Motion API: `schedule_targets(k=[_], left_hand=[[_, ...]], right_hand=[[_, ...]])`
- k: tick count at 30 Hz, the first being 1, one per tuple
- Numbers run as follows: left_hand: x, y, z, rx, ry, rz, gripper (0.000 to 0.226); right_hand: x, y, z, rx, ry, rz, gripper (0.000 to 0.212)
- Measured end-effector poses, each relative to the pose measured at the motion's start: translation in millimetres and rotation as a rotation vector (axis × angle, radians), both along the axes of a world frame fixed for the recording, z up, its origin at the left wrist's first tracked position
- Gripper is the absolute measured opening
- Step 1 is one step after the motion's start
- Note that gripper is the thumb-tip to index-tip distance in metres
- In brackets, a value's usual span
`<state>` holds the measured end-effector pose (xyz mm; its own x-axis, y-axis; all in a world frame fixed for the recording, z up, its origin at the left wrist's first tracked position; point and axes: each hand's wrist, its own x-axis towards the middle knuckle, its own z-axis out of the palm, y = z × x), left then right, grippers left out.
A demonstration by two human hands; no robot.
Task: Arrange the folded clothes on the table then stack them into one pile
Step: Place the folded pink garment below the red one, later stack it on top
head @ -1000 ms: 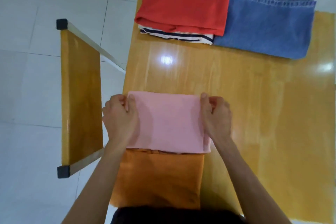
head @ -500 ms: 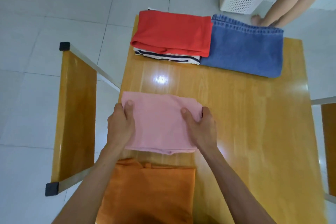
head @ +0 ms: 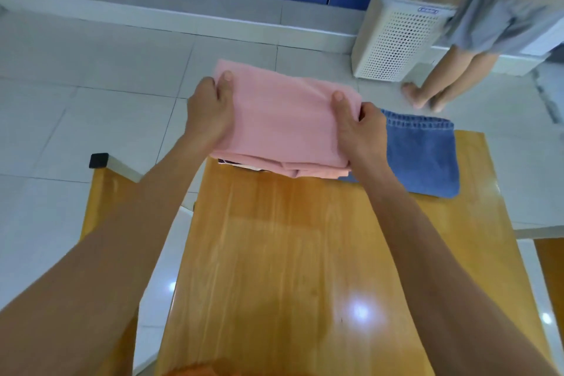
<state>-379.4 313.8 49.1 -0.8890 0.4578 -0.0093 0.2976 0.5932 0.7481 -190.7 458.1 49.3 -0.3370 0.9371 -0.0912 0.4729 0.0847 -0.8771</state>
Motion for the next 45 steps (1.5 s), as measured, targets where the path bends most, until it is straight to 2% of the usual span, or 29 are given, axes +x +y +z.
schedule_targets(k=[3, 8, 11, 19, 24, 28, 34, 38, 40, 45], left_hand=[[-24.6, 26.5, -14.8, -0.028, -0.029, -0.001, 0.055], [-34.1, 34.1, -70.6, -0.216, -0.091, -0.034, 0.055], [-33.2, 30.3, -92.1, -0.249, -0.108, -0.045, 0.054], [-44.1, 41.9, -75.9, -0.195, -0.078, 0.025, 0.053], [-35.1, 35.0, -96.3, -0.237, -0.122, 0.026, 0.053], [-29.1, 26.8, -86.8, -0.209, -0.194, 0.048, 0.049], [11.3, -43.7, -70.5, -0.085, -0.188, 0.055, 0.039], [63.8, -116.3, -80.8, -0.024, -0.324, 0.065, 0.026], [96.8, -149.8, -87.4, -0.045, -0.398, 0.043, 0.019], [179.1, -212.4, -88.2, -0.112, -0.456, 0.017, 0.020]], right_hand=[[-25.4, 24.0, -11.2, -0.009, -0.008, -0.015, 0.049], [-38.5, 32.2, -55.6, -0.077, -0.113, -0.019, 0.050], [-38.9, 31.4, -69.7, -0.088, -0.125, -0.041, 0.051], [-49.5, 41.1, -59.5, 0.126, -0.084, -0.068, 0.048], [-45.1, 36.7, -77.8, 0.053, -0.178, -0.062, 0.052], [-41.8, 36.0, -70.9, 0.033, -0.218, -0.034, 0.051], [5.5, 1.6, -54.7, 0.067, -0.192, -0.056, 0.036], [53.3, -55.2, -61.0, 0.063, -0.170, -0.075, 0.042], [76.4, -88.3, -68.8, 0.006, -0.157, -0.075, 0.044], [131.4, -166.6, -83.1, -0.093, -0.222, 0.002, 0.041]])
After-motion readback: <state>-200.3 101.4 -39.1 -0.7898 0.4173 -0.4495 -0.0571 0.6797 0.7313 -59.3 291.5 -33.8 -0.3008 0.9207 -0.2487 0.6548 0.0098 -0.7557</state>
